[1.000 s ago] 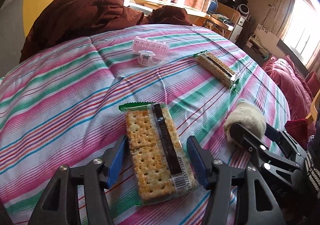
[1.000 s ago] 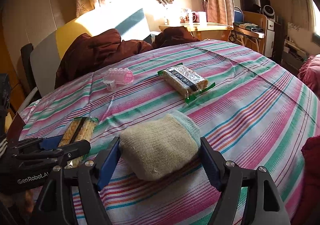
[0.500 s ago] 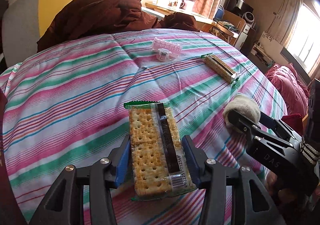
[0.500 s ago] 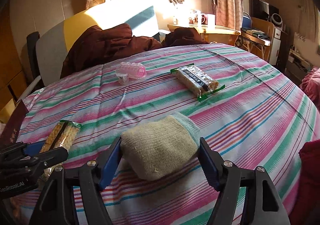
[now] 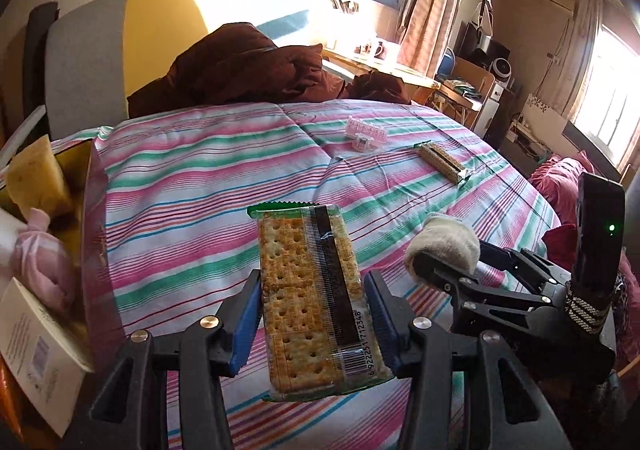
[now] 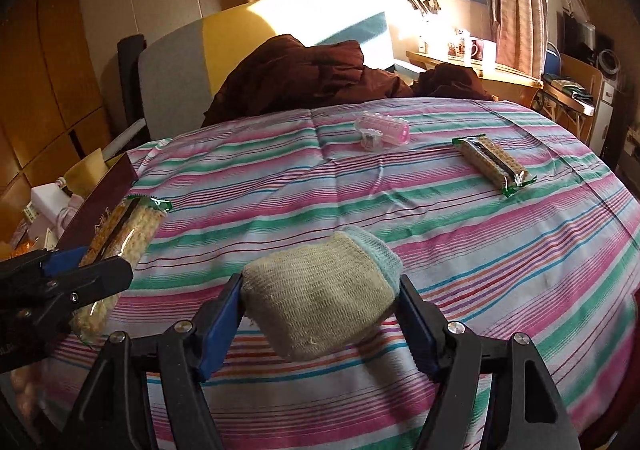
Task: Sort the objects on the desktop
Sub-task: 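Carry the cracker pack and sock over the gold tin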
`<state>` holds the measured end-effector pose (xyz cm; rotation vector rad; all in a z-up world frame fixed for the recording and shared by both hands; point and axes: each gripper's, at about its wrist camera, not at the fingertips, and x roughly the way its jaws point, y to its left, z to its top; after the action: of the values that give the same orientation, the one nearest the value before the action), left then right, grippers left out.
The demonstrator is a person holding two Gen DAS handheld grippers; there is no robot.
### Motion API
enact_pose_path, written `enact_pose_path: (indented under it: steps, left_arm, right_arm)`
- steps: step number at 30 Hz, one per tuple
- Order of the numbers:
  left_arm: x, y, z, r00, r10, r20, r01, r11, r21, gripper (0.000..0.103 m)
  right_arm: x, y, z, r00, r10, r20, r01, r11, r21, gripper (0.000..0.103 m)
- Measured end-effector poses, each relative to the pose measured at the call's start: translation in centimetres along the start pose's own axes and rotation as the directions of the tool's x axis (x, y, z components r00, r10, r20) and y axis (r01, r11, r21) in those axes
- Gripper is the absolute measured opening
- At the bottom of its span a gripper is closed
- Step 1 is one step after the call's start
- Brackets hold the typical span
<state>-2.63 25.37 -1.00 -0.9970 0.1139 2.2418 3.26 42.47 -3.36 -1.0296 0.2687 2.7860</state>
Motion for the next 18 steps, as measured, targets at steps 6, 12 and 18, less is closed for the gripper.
enact_pose_path:
  steps: [6, 12, 18]
  left_arm:
    - [-4.2, 2.7, -0.4, 0.997, 0.03, 0.068, -0.028, 0.999, -0.036, 0.051]
    - [-7.9, 7.7, -1.2, 0.987, 0.113, 0.113, -0.099, 0.987, -0.125, 0.051]
    - [-11.7, 14.2, -1.9, 0.961, 0.232, 0.15, -0.19, 0.95, -0.247, 0.051]
  right_arm:
    - [-0.7, 4.9, 0.9, 0.996, 0.092, 0.011, -0.091, 0.993, -0.076, 0.073]
    - [-0.9, 10.5, 2.4, 0.979, 0.202, 0.012, -0.197, 0.966, -0.165, 0.073]
    - [-0.6, 16.0, 5.0, 0.94, 0.34, 0.006, -0.331, 0.919, -0.215, 0.074]
